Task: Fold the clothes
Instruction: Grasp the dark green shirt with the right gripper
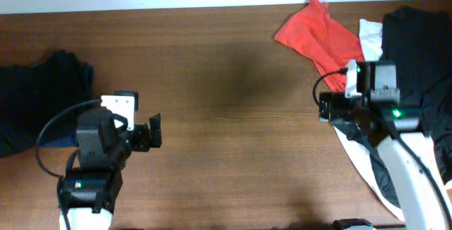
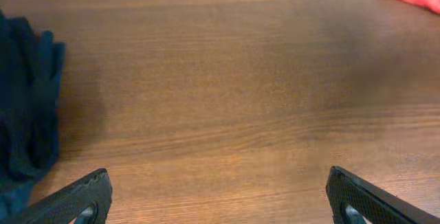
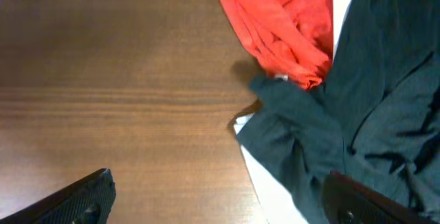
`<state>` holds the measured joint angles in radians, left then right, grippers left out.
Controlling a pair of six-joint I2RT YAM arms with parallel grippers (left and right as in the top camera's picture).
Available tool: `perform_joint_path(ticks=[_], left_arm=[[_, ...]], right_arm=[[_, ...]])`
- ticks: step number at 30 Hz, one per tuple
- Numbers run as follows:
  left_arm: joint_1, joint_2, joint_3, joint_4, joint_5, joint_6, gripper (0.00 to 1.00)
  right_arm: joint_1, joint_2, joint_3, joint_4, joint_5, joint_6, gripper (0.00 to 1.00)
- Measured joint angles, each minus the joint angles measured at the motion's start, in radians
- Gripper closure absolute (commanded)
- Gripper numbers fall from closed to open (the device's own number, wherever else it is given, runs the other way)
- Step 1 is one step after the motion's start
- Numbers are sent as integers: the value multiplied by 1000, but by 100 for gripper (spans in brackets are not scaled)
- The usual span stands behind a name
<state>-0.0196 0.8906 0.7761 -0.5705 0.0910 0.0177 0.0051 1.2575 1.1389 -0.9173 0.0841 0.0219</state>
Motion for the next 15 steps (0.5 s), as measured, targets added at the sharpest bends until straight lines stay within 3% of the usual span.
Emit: perform_joint_path(ticks=[1,5,8,15], left_arm=[[0,26,2,-3,7,0,1],[0,67,2,-11,11,0,1],[0,68,2,-10,11,0,1],[0,68,2,-13,11,0,1]], right_arm=[[0,36,5,11,28,5,8],[0,196,6,47,179,63,13],[0,323,8,117,228,81,30],[0,471,8,233,242,91,39]])
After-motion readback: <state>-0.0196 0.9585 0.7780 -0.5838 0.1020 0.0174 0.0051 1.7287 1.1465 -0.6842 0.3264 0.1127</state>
